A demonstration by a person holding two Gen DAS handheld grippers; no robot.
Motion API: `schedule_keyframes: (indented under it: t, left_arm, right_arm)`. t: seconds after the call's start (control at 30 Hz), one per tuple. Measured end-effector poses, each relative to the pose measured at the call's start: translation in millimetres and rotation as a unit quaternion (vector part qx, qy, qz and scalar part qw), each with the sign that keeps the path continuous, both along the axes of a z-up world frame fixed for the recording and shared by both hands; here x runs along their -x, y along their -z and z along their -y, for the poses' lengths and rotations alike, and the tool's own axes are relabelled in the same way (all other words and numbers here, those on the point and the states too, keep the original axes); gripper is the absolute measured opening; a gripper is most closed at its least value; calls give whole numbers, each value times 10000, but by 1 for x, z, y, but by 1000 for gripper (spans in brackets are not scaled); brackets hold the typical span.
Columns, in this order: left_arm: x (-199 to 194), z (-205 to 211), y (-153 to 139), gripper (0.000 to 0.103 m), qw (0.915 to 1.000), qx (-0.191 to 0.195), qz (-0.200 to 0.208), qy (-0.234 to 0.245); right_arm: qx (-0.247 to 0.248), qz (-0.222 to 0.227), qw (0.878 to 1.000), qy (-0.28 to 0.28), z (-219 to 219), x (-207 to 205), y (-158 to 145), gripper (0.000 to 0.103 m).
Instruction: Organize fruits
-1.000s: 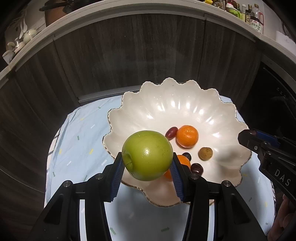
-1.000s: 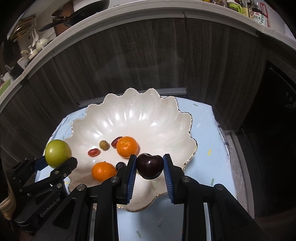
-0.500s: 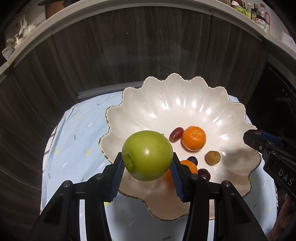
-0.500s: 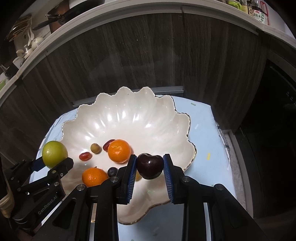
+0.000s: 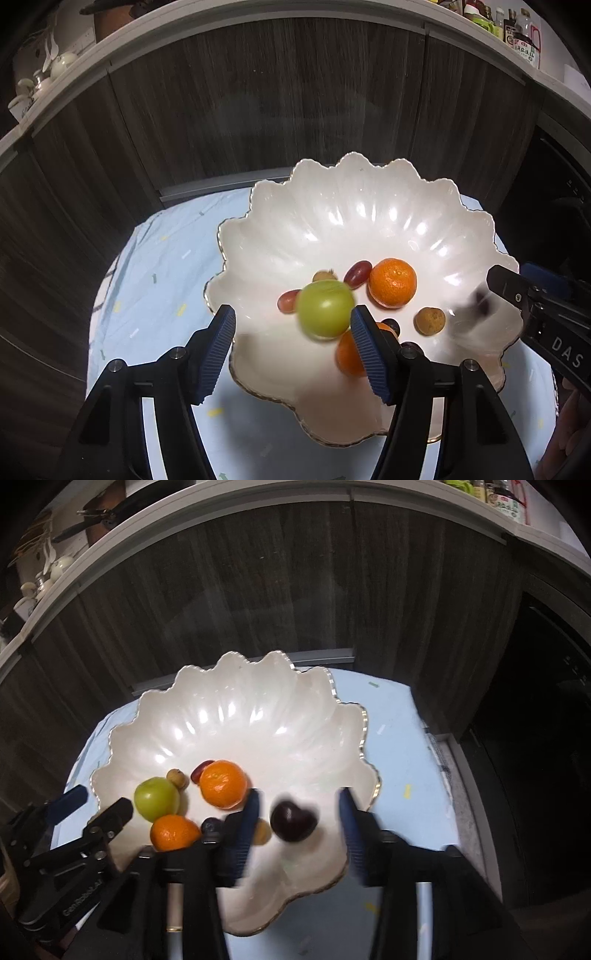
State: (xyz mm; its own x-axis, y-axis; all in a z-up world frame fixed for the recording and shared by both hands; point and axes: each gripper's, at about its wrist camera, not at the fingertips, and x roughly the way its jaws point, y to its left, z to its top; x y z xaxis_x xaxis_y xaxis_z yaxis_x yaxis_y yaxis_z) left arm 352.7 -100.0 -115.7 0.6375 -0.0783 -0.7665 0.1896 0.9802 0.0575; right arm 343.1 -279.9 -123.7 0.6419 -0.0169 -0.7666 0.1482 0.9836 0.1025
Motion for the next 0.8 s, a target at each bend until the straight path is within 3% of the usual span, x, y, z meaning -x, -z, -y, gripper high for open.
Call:
schedule_keyframes:
  t: [0.17,0.33,0.63,0.8]
  left_arm:
    - [0,-1,-3,71,10000,-10,39,-31]
    - [2,-3,-7,84,9999,-13,97,-112]
    - [10,-10,-15,94,9995,-50,178,-271]
    - [17,-16,-21,94,9993,-10,212,-296]
  right_arm:
    - [177,178,9996,158,1,4,-7,76]
    - [205,213,9994,174,1,5,-11,80]
    - [235,204,9993,216,-2,11,-15,81]
    - [269,221,9992,205,-4,18,-20,83]
